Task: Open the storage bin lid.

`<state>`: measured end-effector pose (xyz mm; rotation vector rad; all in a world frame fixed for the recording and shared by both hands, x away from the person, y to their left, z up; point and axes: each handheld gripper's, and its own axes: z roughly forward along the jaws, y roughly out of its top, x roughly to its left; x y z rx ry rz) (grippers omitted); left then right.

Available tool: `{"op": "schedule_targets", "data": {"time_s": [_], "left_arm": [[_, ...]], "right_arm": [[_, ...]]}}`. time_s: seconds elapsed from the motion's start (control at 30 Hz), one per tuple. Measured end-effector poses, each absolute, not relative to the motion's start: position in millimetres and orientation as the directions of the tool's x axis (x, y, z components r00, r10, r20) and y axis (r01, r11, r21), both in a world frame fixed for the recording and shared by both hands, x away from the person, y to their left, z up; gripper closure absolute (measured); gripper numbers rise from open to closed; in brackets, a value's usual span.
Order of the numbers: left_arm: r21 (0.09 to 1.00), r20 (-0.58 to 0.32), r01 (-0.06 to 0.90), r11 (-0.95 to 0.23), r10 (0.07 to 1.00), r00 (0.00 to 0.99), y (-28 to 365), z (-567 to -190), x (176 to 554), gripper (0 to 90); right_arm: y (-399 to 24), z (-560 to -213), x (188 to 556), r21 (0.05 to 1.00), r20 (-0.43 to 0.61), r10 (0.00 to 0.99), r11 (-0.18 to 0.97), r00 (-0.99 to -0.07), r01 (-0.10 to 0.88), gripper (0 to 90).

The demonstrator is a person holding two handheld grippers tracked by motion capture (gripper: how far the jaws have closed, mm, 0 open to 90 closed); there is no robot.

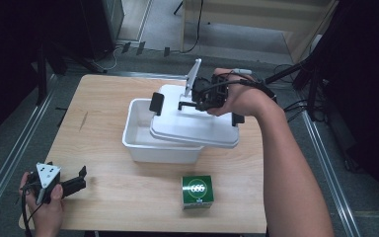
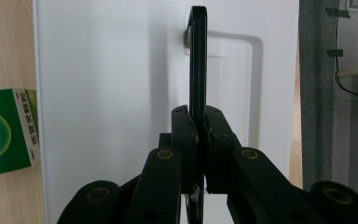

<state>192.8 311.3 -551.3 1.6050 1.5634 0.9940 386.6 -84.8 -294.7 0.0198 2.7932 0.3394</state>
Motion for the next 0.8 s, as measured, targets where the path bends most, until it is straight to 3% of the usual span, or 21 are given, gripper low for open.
{"op": "schedule_targets", "data": {"time_s": [0.8], "left_arm": [[0.879,0.059,0.474,-0.044,0.998,-0.018,312,-552,193,0.0]], "right_arm": [[-187,-304,377,0.259,-0.31,0.178,0.961,-0.934,0.098,85.2]]}}
